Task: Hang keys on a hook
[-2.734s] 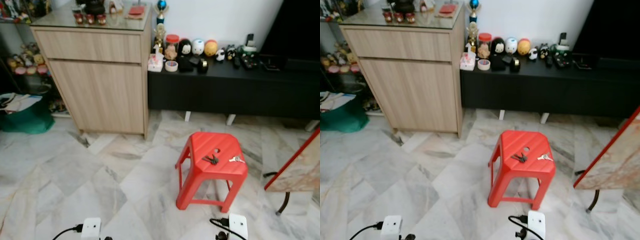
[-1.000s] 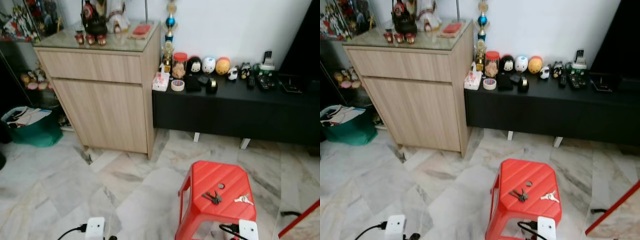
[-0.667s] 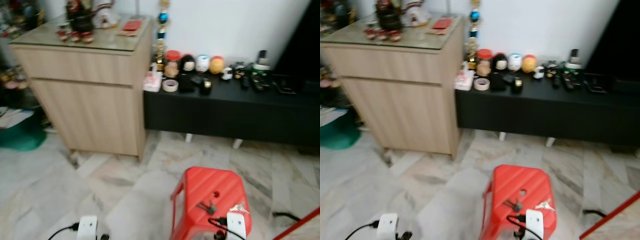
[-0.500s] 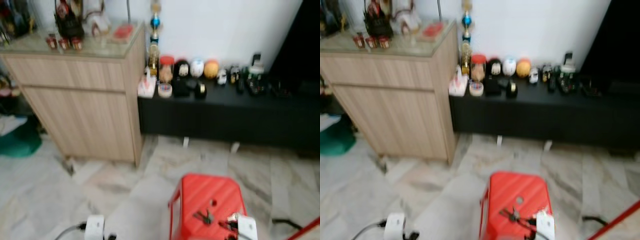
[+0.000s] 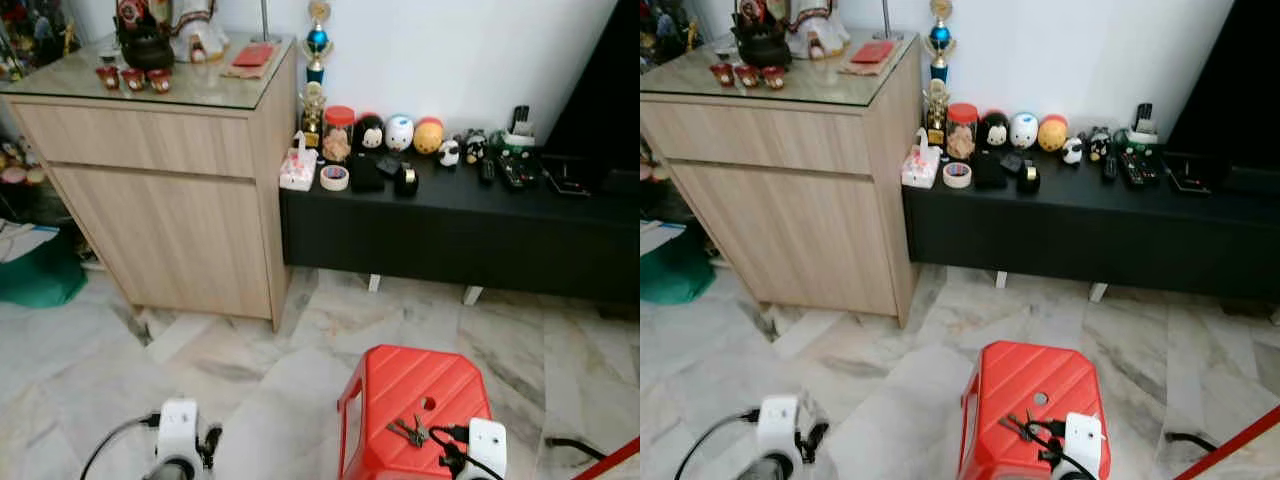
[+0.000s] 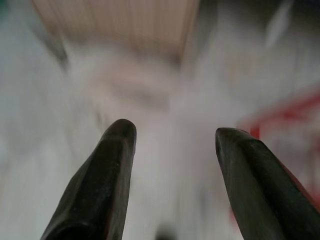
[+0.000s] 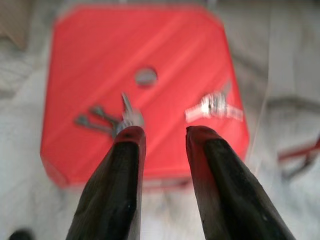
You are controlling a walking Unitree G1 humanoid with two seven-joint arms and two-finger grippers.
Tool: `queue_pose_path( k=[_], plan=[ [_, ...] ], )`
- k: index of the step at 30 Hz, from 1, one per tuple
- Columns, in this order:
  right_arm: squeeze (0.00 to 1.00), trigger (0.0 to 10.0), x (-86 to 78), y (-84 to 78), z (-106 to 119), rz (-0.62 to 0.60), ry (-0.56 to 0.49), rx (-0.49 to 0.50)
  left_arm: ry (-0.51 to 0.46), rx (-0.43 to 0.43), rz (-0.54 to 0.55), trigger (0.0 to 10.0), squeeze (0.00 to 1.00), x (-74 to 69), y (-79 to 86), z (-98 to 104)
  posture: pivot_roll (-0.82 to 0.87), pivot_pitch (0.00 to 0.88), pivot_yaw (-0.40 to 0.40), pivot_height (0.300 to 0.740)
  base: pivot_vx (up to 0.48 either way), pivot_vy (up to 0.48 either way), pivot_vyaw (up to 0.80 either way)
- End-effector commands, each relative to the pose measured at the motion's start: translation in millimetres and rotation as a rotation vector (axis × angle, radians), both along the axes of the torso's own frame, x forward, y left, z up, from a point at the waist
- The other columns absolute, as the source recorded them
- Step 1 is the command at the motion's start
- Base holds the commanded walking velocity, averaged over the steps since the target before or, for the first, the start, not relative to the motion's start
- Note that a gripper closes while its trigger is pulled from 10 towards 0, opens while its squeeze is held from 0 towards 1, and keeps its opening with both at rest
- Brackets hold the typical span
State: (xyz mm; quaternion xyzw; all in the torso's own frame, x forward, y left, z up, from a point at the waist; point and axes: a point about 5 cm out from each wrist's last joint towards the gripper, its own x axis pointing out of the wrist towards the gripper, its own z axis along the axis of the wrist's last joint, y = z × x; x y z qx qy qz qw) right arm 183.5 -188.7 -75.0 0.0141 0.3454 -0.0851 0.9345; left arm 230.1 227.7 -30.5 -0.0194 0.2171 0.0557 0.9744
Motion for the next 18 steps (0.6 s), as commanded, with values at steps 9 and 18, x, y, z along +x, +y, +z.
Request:
queue_pose_path(
  k=[9, 18],
  plan=[
    [0.00, 10.0, 85.4, 4.7, 79.3, 0.103, -0.513, -0.087, -0.372, 0.063, -0.156, 10.0, 0.00, 22.4, -24.3, 54.9, 0.05, 0.000, -0.039, 0.740, 0.000, 0.000, 0.00],
    [0.00, 10.0, 97.0, 10.0, 112.5, 0.180, -0.701, -0.067, -0.432, 0.063, -0.203, 10.0, 0.00, 9.5, -26.3, 70.3, 0.05, 0.000, -0.054, 0.740, 0.000, 0.000, 0.00]
  ],
)
